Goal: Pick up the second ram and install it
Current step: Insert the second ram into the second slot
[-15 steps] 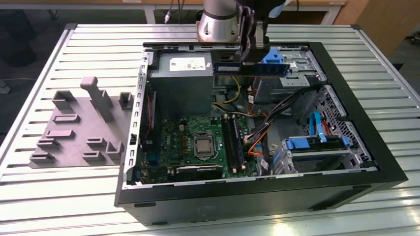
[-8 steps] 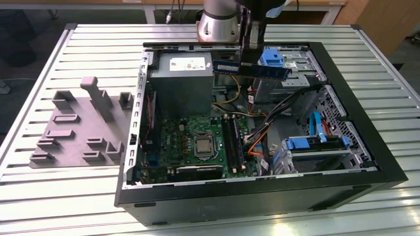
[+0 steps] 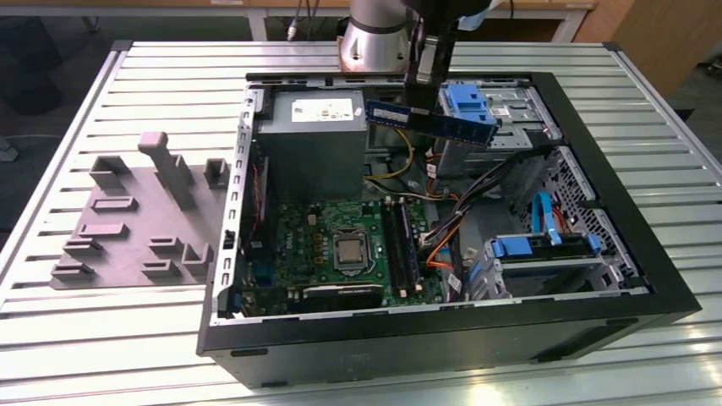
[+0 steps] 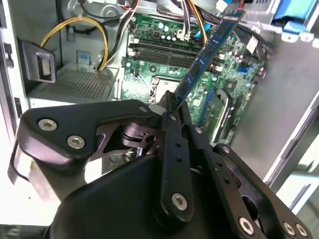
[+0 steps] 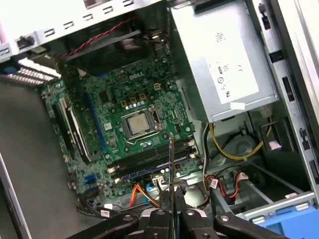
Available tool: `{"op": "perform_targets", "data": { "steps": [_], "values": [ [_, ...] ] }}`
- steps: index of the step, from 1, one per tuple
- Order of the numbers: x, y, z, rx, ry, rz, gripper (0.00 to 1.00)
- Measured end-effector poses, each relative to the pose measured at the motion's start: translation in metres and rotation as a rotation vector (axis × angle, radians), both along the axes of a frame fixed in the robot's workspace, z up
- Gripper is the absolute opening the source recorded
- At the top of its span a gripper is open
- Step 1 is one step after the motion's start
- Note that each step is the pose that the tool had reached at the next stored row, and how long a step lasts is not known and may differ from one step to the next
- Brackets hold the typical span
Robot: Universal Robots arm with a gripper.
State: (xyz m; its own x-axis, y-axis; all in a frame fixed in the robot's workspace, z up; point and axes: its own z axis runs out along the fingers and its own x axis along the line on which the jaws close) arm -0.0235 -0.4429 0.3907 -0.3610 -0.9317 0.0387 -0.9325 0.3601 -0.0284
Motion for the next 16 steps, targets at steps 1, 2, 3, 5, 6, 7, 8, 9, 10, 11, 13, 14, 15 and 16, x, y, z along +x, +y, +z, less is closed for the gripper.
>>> {"op": "perform_targets", "data": {
  "steps": [1, 2, 3, 5, 6, 7, 8, 9, 10, 11, 13, 14, 15, 16],
  "values": [
    [0.0, 0.0, -0.0001, 0.0, 0.0, -0.018, 0.14],
    [0.0, 0.0, -0.0003, 0.0, -0.0001, -0.036, 0.14],
    [0.0, 0.0, -0.0005, 0.0, -0.0001, -0.055, 0.14],
    [0.0, 0.0, -0.0008, 0.0, -0.0002, -0.091, 0.14],
    [0.0, 0.0, -0.0009, 0.0, -0.0003, -0.109, 0.14],
    [0.0, 0.0, -0.0011, 0.0, -0.0003, -0.127, 0.14],
    [0.0, 0.0, -0.0012, 0.0, -0.0004, -0.145, 0.14],
    [0.0, 0.0, -0.0014, 0.0, -0.0004, -0.165, 0.14],
    [0.0, 0.0, -0.0016, 0.0, -0.0005, -0.182, 0.14],
    [0.0, 0.0, -0.0017, 0.0, -0.0006, -0.201, 0.14],
    [0.0, 0.0, -0.002, 0.0, -0.0007, -0.237, 0.14],
    [0.0, 0.0, -0.0022, -0.0001, -0.0008, -0.255, 0.14],
    [0.0, 0.0, -0.0023, 0.0, -0.0009, -0.272, 0.14],
    [0.0, 0.0, -0.0025, 0.0, -0.001, -0.292, 0.14]
  ]
}}
